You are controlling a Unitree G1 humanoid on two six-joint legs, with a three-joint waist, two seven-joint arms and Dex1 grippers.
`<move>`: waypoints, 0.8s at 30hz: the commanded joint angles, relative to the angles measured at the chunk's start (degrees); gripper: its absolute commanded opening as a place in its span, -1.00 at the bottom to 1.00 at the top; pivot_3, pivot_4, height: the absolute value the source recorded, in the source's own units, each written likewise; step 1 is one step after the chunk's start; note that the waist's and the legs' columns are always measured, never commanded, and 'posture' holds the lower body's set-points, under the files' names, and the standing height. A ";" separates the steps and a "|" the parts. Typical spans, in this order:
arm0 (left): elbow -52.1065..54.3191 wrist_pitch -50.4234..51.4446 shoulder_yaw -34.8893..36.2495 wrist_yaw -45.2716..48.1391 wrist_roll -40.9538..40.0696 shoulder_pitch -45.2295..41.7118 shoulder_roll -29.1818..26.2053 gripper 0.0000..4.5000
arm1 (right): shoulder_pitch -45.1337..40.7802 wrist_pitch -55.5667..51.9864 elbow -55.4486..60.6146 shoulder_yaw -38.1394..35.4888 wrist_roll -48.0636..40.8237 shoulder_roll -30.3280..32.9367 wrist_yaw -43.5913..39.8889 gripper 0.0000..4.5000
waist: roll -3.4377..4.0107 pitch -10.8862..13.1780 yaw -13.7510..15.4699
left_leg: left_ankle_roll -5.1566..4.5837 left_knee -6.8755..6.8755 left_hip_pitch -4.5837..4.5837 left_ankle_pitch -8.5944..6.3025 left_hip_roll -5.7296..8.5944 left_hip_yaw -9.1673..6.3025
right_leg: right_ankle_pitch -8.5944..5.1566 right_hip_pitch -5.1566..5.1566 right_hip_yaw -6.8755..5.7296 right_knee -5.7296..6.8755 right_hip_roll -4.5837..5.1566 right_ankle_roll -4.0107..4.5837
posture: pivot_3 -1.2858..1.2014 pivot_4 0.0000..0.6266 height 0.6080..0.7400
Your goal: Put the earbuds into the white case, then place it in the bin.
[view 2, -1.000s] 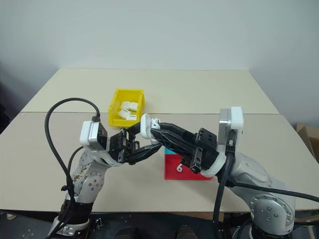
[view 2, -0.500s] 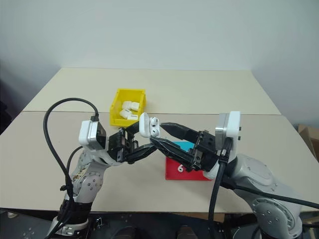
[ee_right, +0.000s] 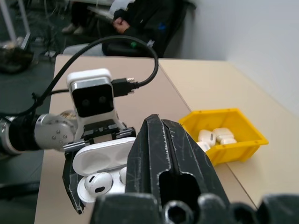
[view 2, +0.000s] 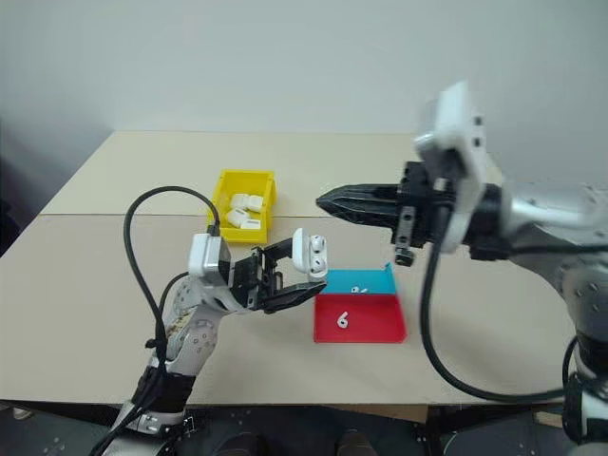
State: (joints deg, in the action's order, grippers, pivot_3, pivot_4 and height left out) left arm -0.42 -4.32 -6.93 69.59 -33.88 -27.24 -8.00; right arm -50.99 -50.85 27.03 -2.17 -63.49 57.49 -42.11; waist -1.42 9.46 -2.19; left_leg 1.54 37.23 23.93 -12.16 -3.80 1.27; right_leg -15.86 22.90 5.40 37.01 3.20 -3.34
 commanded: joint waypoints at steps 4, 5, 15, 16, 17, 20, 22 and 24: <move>-4.51 -5.50 -0.59 1.54 3.25 -2.37 1.88 0.24 | -10.40 -3.65 -2.68 8.43 7.86 -1.76 -5.90 -0.99 | 0.01 0.00 0.46 | -0.01 0.05 0.31 0.00 0.00 -0.02 | 0.01 0.29 -0.03 0.03 0.00 0.00 | 0.03 -0.52 1.00; -4.96 -5.90 -0.58 1.57 3.58 -2.51 2.00 0.24 | -11.40 -3.97 -3.04 9.42 8.99 -1.93 -6.92 -0.99 | 0.01 0.00 0.56 | -0.01 0.06 0.33 0.00 0.00 -0.01 | 0.01 0.33 -0.01 0.05 0.01 0.00 | 0.03 -0.52 1.00; -8.81 -11.72 -1.47 -0.28 8.63 -3.78 3.03 0.24 | -13.20 -2.10 -2.13 16.31 19.61 -4.84 -15.82 -0.99 | 0.01 -0.01 1.41 | -0.02 0.11 0.36 -0.01 -0.01 -0.01 | 0.01 0.33 -0.05 0.06 0.01 0.01 | 0.03 -0.52 1.00; -8.92 -11.93 -1.55 -0.26 8.74 -3.83 3.10 0.24 | -13.06 -2.16 -2.25 16.28 20.01 -5.20 -16.43 -0.99 | 0.01 -0.01 1.42 | -0.02 0.11 0.36 -0.01 0.00 -0.01 | 0.01 0.34 -0.05 0.07 0.01 0.01 | 0.03 -0.52 1.00; -9.13 -12.14 -1.67 -0.41 9.02 -4.05 3.24 0.24 | -12.70 -1.67 -2.21 16.93 21.44 -5.23 -16.99 -0.99 | 0.01 -0.01 1.44 | -0.02 0.11 0.36 -0.01 0.00 -0.01 | 0.01 0.34 -0.05 0.08 0.01 0.01 | 0.03 -0.52 1.00; -9.38 -12.62 -1.57 -0.82 9.08 -4.72 3.77 0.24 | -11.59 -0.54 -2.24 18.29 25.07 -5.11 -18.29 -0.99 | 0.01 -0.01 1.45 | -0.02 0.13 0.36 -0.01 0.00 -0.01 | 0.01 0.33 -0.06 0.08 0.01 0.01 | 0.03 -0.52 1.00; -9.15 -12.63 -1.33 -0.90 8.61 -4.83 3.88 0.24 | -11.00 0.08 -2.22 18.38 26.73 -4.76 -19.22 -0.99 | 0.01 -0.01 1.45 | -0.02 0.16 0.36 -0.01 0.00 -0.01 | 0.02 0.32 -0.06 0.09 0.01 0.00 | 0.03 -0.52 1.00; -8.91 -12.73 -1.17 -0.56 8.16 -4.64 3.74 0.24 | -10.51 0.65 -2.29 17.98 27.75 -4.32 -20.25 -0.99 | 0.02 -0.01 1.41 | -0.02 0.16 0.36 -0.01 -0.01 -0.02 | 0.02 0.33 -0.07 0.10 0.00 0.00 | 0.03 -0.52 1.00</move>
State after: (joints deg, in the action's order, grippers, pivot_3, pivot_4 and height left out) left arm -11.13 -15.23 -8.82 69.14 -24.52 -30.90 -4.59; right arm -61.93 -51.25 24.20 16.91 -37.20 52.08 -61.33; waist -1.41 9.46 -0.78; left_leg 1.52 37.38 24.28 -12.17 -3.80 1.26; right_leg -15.85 23.23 5.34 37.11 3.20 -3.34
